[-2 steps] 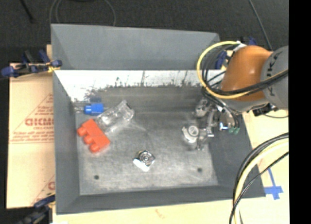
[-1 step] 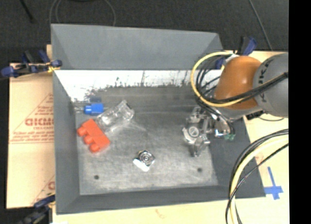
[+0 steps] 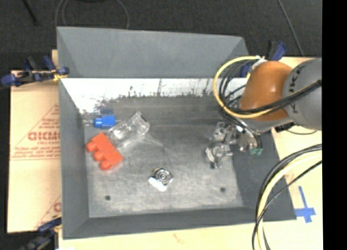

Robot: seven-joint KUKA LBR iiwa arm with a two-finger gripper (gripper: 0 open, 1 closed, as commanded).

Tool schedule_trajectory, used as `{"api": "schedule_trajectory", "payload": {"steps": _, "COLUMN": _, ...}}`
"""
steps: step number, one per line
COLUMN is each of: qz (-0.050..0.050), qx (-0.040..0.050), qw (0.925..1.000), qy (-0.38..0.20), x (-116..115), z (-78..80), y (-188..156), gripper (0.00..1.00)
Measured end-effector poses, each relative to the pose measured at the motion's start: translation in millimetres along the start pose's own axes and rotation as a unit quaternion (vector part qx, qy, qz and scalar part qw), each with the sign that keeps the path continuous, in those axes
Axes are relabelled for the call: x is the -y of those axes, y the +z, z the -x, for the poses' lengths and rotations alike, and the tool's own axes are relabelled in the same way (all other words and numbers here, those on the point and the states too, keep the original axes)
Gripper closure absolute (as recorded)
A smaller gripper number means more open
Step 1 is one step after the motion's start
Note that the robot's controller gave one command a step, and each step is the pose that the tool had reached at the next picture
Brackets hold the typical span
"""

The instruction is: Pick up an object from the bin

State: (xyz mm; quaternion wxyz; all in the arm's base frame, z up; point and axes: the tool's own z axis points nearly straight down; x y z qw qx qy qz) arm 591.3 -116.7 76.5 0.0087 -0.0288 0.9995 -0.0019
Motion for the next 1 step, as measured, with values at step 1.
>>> {"api": "schedule_trajectory", "payload": {"steps": 1, "qz": 0.002, "qx": -0.0032, "qw": 0.9763, "qy": -0.216, "x": -30.3, "z": -17.3, "y": -140.2, "gripper": 1.00}}
